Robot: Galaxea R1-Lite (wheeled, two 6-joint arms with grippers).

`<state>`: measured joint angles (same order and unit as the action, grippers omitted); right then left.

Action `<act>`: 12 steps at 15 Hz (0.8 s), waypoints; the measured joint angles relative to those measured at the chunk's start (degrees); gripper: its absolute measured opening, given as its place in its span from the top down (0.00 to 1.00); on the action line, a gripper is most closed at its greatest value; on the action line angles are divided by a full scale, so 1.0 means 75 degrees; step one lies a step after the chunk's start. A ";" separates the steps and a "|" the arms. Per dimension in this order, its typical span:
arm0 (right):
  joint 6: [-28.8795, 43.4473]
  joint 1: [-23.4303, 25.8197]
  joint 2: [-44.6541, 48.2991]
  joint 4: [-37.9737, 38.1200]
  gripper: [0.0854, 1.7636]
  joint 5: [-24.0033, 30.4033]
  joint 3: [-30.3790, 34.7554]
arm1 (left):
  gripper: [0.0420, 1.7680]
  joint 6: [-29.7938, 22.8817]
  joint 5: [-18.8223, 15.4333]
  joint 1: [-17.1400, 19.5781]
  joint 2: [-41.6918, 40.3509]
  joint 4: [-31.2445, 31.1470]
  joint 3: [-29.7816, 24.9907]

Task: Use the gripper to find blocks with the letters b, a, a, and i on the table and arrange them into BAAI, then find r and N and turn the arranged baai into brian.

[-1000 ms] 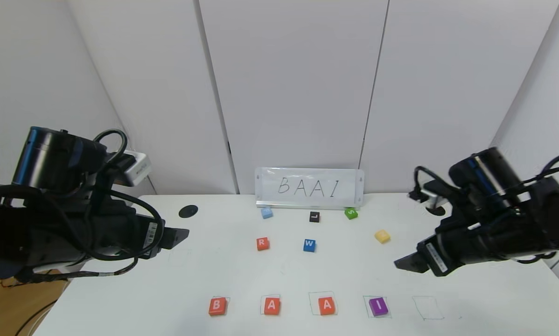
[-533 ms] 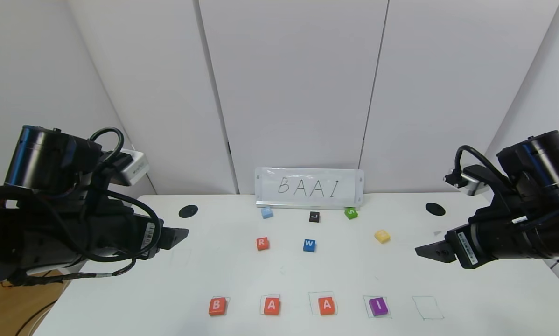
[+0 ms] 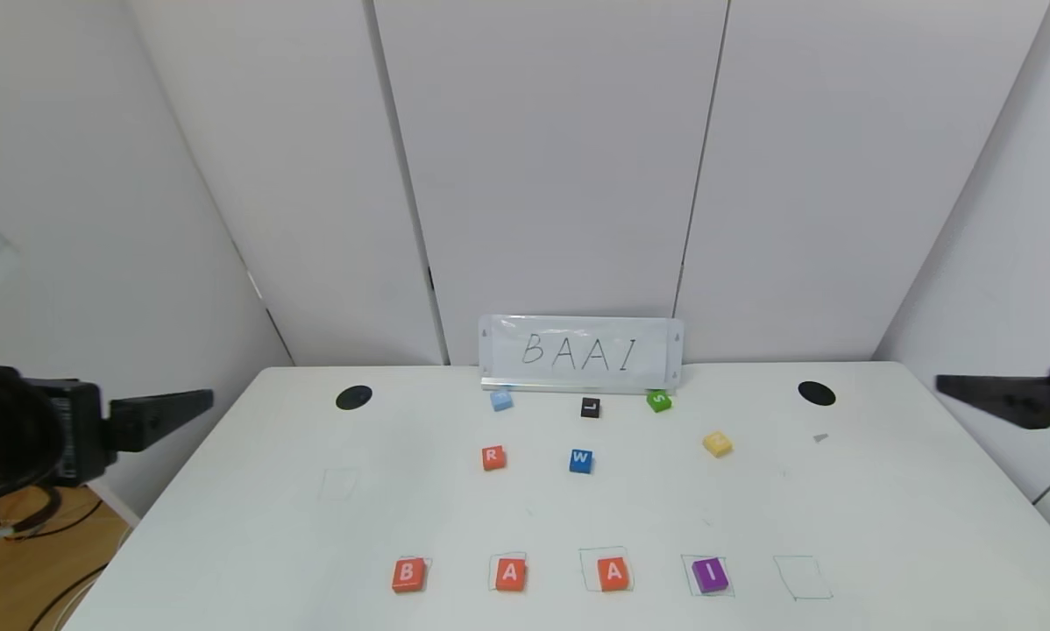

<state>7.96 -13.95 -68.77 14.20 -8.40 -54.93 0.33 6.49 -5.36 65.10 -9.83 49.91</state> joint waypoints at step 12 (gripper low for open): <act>-0.1520 0.0629 0.4943 -0.0179 0.04 -0.1018 0.0610 | 0.03 0.0918 -0.0052 0.0458 -0.4432 -0.1234 -0.0054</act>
<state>-3.44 -9.23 -31.70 12.86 -16.03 -50.36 7.22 6.10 -1.93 31.85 -19.08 49.51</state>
